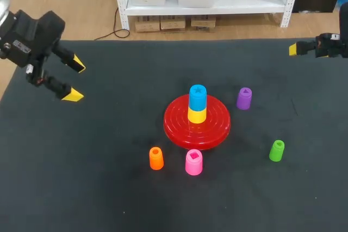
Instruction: Pick up and stack the cylinders on the red base in this order: pink,purple,orange,green
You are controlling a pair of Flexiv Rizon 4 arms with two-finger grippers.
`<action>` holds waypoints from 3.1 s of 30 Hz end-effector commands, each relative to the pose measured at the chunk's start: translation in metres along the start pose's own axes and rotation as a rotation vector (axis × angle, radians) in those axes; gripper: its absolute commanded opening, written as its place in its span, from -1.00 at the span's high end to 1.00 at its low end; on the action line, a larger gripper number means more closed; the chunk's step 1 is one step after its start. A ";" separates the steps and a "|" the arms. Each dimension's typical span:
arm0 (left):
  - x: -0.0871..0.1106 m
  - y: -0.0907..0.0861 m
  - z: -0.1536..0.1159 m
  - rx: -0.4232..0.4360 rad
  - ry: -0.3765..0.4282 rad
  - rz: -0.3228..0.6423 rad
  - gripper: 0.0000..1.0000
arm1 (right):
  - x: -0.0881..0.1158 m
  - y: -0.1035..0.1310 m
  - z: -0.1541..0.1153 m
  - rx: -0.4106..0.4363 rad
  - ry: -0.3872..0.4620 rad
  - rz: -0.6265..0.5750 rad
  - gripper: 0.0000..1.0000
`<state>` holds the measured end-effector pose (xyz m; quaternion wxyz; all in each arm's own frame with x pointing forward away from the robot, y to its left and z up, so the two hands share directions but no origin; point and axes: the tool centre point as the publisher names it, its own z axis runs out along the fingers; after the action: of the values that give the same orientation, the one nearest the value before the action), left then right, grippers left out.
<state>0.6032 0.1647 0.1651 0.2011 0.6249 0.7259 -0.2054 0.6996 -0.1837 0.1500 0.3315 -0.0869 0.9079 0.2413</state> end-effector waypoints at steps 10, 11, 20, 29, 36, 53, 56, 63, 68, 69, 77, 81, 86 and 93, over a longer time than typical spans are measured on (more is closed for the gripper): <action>-0.007 0.003 -0.007 -0.058 -0.137 -0.060 -1.00 | 0.000 -0.001 0.000 -0.002 0.001 -0.001 -1.00; -0.008 0.002 -0.006 -0.058 -0.148 -0.056 -1.00 | 0.000 -0.001 0.000 -0.002 0.001 -0.001 -1.00; -0.011 -0.005 0.000 -0.025 -0.212 0.014 -1.00 | 0.000 -0.001 0.000 -0.002 0.001 -0.001 -1.00; -0.002 -0.006 0.001 -0.008 -0.226 0.033 -1.00 | 0.000 -0.001 0.000 -0.002 0.001 -0.001 -1.00; 0.002 -0.002 -0.002 -0.003 -0.240 0.046 -1.00 | 0.000 -0.001 0.000 -0.002 0.001 -0.001 -1.00; 0.006 0.002 0.002 -0.037 -0.285 0.007 -1.00 | 0.000 -0.001 0.000 -0.002 0.001 -0.001 -1.00; 0.006 0.002 0.002 -0.037 -0.285 0.007 -1.00 | 0.000 -0.001 0.000 -0.002 0.001 -0.001 -1.00; 0.006 0.002 0.002 -0.037 -0.285 0.007 -1.00 | 0.000 -0.001 0.000 -0.002 0.001 -0.001 -1.00; 0.006 0.002 0.002 -0.037 -0.285 0.007 -1.00 | 0.000 -0.001 0.000 -0.002 0.001 -0.001 -1.00; 0.006 0.002 0.002 -0.037 -0.285 0.007 -1.00 | 0.000 -0.001 0.000 -0.002 0.001 -0.001 -1.00; 0.006 0.002 0.002 -0.037 -0.285 0.007 -1.00 | 0.000 -0.001 0.000 -0.002 0.001 -0.001 -1.00; 0.006 0.002 0.002 -0.037 -0.285 0.007 -1.00 | 0.000 -0.001 0.000 -0.002 0.001 -0.001 -1.00; 0.006 0.002 0.002 -0.037 -0.285 0.007 -1.00 | 0.000 -0.001 0.000 -0.002 0.001 -0.001 -1.00; 0.006 0.002 0.002 -0.037 -0.285 0.007 -1.00 | 0.007 0.017 -0.001 0.004 0.026 -0.055 -1.00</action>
<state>0.6049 0.1683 0.1619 0.3117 0.5882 0.6927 -0.2775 0.6990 -0.1827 0.1498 0.3311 -0.0905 0.9080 0.2404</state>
